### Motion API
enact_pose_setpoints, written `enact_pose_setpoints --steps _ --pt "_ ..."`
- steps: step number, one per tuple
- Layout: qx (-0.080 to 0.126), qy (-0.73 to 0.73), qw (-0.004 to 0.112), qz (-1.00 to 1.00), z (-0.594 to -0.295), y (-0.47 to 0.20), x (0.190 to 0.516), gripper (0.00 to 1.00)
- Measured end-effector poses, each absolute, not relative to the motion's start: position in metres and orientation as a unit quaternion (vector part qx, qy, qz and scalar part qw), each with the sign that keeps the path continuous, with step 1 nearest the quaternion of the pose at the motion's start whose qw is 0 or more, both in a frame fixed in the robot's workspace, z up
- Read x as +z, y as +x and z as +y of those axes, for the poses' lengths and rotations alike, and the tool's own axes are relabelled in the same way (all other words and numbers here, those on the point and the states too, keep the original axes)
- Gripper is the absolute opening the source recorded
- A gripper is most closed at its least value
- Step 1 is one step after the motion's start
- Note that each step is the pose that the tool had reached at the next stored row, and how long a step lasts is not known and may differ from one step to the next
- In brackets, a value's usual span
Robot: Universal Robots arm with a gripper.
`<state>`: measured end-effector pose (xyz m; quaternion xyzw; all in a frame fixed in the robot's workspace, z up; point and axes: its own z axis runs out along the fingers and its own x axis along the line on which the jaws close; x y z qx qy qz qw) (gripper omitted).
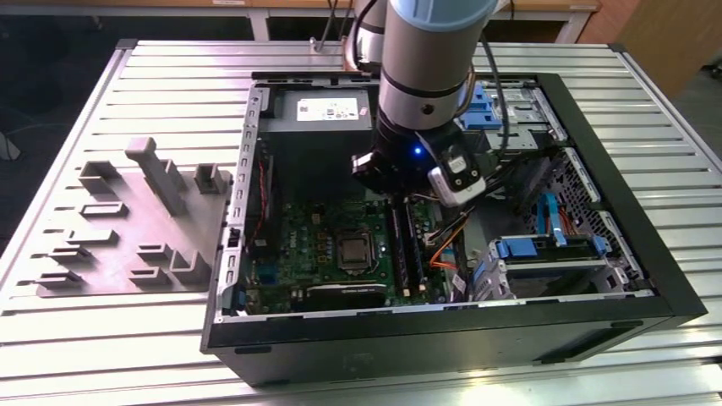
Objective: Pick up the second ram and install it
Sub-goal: 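Press down the second ram until it locks into place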
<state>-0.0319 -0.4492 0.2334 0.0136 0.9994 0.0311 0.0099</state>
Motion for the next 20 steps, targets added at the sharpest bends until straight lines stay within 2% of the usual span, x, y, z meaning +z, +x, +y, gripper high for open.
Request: enact_pose_setpoints --steps 20 --pt "0.03 0.014 0.01 0.999 -0.443 -0.033 0.221 0.1"
